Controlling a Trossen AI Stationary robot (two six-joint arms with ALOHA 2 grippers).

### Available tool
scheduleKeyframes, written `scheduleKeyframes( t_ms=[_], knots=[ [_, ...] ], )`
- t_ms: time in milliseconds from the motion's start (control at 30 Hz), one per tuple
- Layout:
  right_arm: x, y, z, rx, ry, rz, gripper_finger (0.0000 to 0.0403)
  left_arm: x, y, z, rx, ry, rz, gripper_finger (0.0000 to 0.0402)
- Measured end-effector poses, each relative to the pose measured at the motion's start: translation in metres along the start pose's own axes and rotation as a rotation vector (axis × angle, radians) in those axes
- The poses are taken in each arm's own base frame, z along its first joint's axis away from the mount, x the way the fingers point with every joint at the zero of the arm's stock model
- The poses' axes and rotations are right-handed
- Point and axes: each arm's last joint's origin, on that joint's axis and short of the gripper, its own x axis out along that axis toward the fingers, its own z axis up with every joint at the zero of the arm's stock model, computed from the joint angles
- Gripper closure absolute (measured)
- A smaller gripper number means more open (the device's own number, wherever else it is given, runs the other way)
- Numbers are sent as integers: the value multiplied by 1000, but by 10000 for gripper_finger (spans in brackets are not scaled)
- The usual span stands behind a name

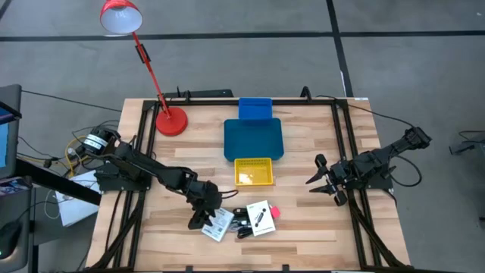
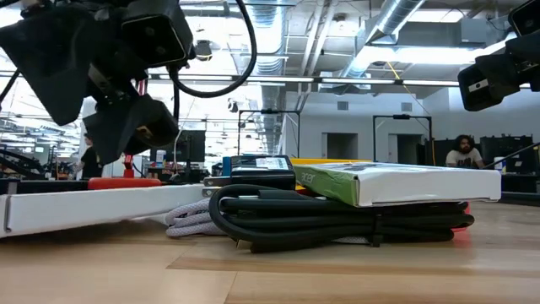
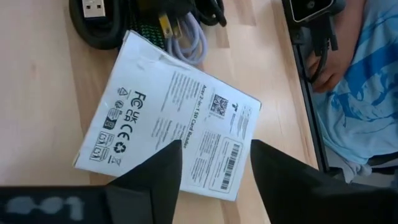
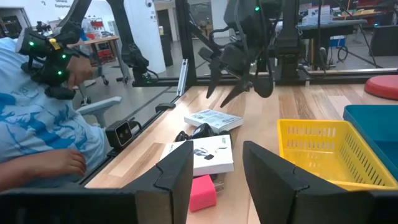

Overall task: Pick and place items into bin
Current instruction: Put the left white card reader box into the yellow basket

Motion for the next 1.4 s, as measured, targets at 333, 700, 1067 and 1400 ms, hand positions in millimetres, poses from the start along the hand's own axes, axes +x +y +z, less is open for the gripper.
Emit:
scheduleKeyframes(
  t_ms=[333, 700, 1067, 1400],
  knots=[
    [0, 0, 0, 0, 0, 0, 269, 3, -32, 4, 61, 23, 37, 220],
    [0, 0, 0, 0, 0, 0, 269, -32, -67, 23, 164, 193, 434, 220],
    [0, 0, 0, 0, 0, 0, 269, -18, -82, 11, 300, 230, 606, 220],
    [0, 0, 0, 0, 0, 0, 269, 46, -92, -12, 471, 291, 631, 220]
  ],
)
